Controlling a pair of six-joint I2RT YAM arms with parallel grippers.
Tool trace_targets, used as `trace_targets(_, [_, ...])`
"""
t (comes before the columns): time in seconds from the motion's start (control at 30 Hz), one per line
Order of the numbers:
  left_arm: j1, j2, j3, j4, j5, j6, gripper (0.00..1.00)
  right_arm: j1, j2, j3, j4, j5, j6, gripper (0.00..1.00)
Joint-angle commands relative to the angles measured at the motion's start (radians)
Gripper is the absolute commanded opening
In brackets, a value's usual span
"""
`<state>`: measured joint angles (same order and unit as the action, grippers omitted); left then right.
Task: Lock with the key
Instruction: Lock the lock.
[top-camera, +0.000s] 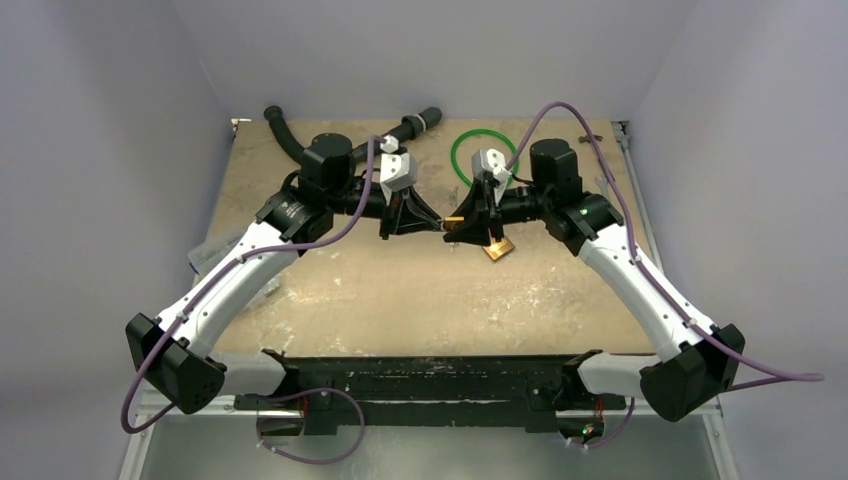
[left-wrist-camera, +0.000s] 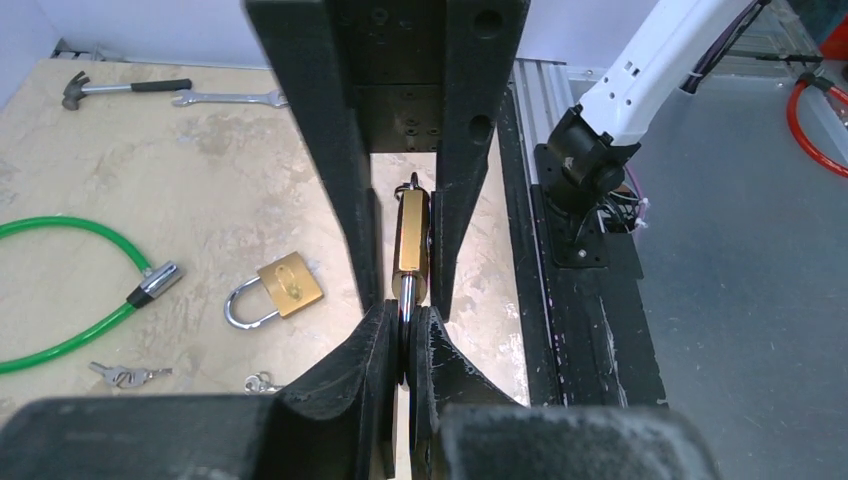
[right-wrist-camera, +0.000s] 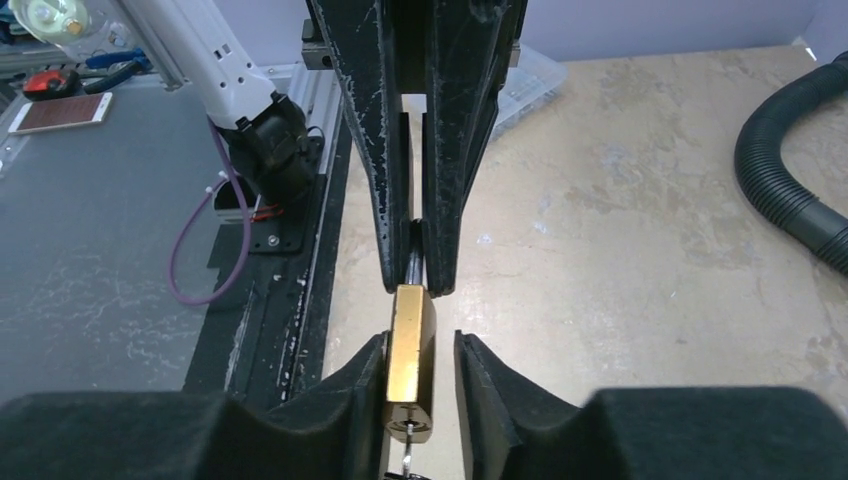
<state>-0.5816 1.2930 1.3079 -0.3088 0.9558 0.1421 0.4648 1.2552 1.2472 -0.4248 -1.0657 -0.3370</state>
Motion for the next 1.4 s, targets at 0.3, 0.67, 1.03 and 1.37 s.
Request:
trace_targets(0.3, [0.004, 0.005, 0.055, -0.017, -0.112, 0.018, 0.16, 0.017, -0.027, 0.032, -0.017, 0.014, -0.042, 0.00])
trace_targets(0.67, [0.046, -0.082, -0.010, -0.108, -0.095, 0.110, 0.37, 0.006, -0.021, 0.012, 0.098, 0.012, 0.095, 0.00])
trace_targets(1.03, [0.015, -0.060, 0.018, -0.062, -0.075, 0.083, 0.32, 0.006, -0.035, -0.003, 0.111, 0.029, 0.114, 0.00])
trace_targets(1.37, [-0.018, -0.035, 0.027, -0.030, -0.058, 0.044, 0.07, 0.008, -0.035, -0.015, 0.152, 0.042, 0.155, 0.00])
